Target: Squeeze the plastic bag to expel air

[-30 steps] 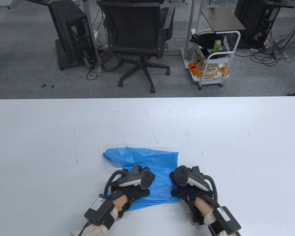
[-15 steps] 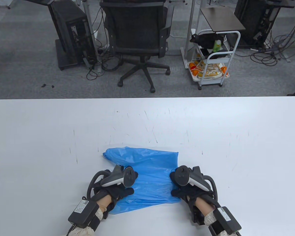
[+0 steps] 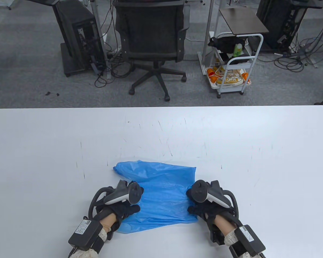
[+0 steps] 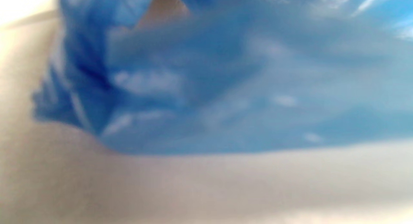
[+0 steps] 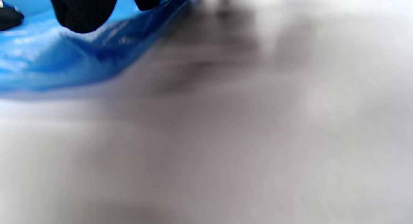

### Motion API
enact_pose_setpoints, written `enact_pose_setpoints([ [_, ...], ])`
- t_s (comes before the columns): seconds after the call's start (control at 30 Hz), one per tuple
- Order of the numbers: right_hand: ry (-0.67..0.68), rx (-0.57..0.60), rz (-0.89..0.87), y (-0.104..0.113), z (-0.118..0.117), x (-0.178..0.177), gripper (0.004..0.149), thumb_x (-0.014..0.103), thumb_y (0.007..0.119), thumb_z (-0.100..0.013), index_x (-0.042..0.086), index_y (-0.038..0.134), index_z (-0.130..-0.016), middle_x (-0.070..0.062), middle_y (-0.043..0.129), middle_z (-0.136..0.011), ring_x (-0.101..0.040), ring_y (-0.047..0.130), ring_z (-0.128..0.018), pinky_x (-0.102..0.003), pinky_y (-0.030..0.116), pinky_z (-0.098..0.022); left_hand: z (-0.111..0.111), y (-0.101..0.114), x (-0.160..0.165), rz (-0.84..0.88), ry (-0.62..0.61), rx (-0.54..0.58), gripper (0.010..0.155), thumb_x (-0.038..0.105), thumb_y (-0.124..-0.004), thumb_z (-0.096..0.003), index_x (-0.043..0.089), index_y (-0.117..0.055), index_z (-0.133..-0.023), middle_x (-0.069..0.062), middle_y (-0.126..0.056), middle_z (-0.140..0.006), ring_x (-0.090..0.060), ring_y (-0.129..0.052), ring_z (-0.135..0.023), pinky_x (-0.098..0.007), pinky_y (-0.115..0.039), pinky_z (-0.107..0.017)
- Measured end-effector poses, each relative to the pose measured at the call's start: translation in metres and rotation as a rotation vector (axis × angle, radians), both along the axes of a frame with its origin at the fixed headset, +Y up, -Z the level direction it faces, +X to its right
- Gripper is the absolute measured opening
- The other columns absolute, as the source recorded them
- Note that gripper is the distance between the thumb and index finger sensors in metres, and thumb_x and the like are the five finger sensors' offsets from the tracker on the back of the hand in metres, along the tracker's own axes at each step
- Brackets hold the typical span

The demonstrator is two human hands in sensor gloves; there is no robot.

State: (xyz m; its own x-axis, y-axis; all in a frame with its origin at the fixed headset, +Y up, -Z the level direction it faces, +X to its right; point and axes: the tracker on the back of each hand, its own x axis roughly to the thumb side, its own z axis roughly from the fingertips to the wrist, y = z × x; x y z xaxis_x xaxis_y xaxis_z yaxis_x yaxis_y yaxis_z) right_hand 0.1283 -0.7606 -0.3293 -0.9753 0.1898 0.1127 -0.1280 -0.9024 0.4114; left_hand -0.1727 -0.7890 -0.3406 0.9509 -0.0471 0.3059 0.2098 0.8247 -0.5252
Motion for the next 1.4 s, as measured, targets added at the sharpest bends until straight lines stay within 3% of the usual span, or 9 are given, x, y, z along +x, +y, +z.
enact_pose_setpoints([
  [0.27,-0.108,0.160,-0.121,0.031,-0.015,0.003,0.072,0.043,0.069,-0.049,0.034,0.031,-0.108,0.007,0.029,-0.121,-0.030,0.015,-0.111,-0.070,0.021,-0.072,0.001,0.001,0.001,0.003,-0.015,0.013,0.073,0.059,-0.056,-0.0462,0.045,-0.021,-0.109,0.012,-0.016,-0.123,-0.028,-0.024,-0.117,-0.065,-0.036,-0.081],
  [0.43,-0.065,0.057,-0.055,0.016,-0.029,-0.004,0.071,0.043,0.070,-0.049,0.035,0.032,-0.108,0.009,0.027,-0.121,-0.029,0.011,-0.110,-0.070,0.017,-0.071,0.002,0.001,0.003,-0.004,-0.029,0.020,0.073,0.059,-0.057,-0.0463,0.043,-0.022,-0.109,0.010,-0.017,-0.123,-0.028,-0.026,-0.117,-0.065,-0.036,-0.081],
  [0.6,-0.115,-0.035,-0.010,-0.002,-0.054,-0.006,0.072,0.043,0.071,-0.048,0.036,0.031,-0.107,0.010,0.023,-0.120,-0.028,0.008,-0.110,-0.070,0.016,-0.071,0.002,0.003,0.004,-0.018,-0.043,0.019,0.074,0.059,-0.058,-0.0463,0.043,-0.023,-0.109,0.009,-0.019,-0.123,-0.028,-0.027,-0.117,-0.065,-0.036,-0.081],
  [0.7,-0.111,-0.122,0.036,-0.013,-0.061,-0.006,0.070,0.043,0.072,-0.048,0.036,0.034,-0.107,0.010,0.024,-0.119,-0.028,0.009,-0.109,-0.071,0.014,-0.070,-0.001,0.012,0.008,-0.032,-0.060,0.038,0.073,0.058,-0.059,-0.0468,0.042,-0.026,-0.110,0.010,-0.027,-0.123,-0.024,-0.037,-0.116,-0.063,-0.037,-0.081],
  [0.77,-0.102,-0.156,0.029,-0.015,-0.061,-0.004,0.071,0.044,0.069,-0.048,0.037,0.028,-0.105,0.012,0.016,-0.117,-0.028,0.010,-0.109,-0.071,0.014,-0.069,-0.004,0.026,0.018,0.031,-0.066,0.091,0.074,0.058,-0.059,-0.0470,0.041,-0.025,-0.110,0.010,-0.029,-0.123,-0.023,-0.040,-0.115,-0.063,-0.037,-0.081],
  [0.87,-0.097,-0.140,0.044,-0.015,-0.061,-0.004,0.071,0.044,0.070,-0.048,0.037,0.030,-0.105,0.012,0.018,-0.118,-0.028,0.011,-0.110,-0.071,0.015,-0.070,-0.009,0.046,0.041,0.120,-0.093,0.170,0.074,0.057,-0.060,-0.0471,0.041,-0.026,-0.110,0.009,-0.028,-0.123,-0.024,-0.038,-0.115,-0.063,-0.036,-0.081],
  [1.0,-0.093,-0.129,0.057,-0.014,-0.062,-0.006,0.070,0.044,0.071,-0.048,0.037,0.032,-0.105,0.011,0.020,-0.118,-0.029,0.014,-0.110,-0.071,0.016,-0.070,-0.011,0.056,0.080,0.103,-0.194,0.232,0.073,0.057,-0.060,-0.0470,0.041,-0.028,-0.111,0.009,-0.028,-0.124,-0.025,-0.037,-0.116,-0.063,-0.034,-0.081],
  [1.17,-0.082,-0.115,0.066,-0.015,-0.063,-0.007,0.070,0.045,0.071,-0.047,0.036,0.032,-0.105,0.010,0.021,-0.118,-0.031,0.016,-0.110,-0.071,0.019,-0.071,-0.011,0.048,0.120,0.074,-0.272,0.242,0.071,0.057,-0.060,-0.0468,0.041,-0.035,-0.111,0.008,-0.030,-0.125,-0.027,-0.031,-0.117,-0.067,-0.026,-0.080],
  [1.4,-0.079,-0.102,0.044,-0.017,-0.062,-0.005,0.070,0.045,0.070,-0.047,0.036,0.033,-0.105,0.010,0.021,-0.118,-0.031,0.015,-0.109,-0.070,0.020,-0.071,-0.017,0.033,0.141,0.008,-0.291,0.265,0.070,0.058,-0.060,-0.0465,0.040,-0.039,-0.111,0.007,-0.035,-0.125,-0.027,-0.027,-0.118,-0.071,-0.014,-0.077],
])
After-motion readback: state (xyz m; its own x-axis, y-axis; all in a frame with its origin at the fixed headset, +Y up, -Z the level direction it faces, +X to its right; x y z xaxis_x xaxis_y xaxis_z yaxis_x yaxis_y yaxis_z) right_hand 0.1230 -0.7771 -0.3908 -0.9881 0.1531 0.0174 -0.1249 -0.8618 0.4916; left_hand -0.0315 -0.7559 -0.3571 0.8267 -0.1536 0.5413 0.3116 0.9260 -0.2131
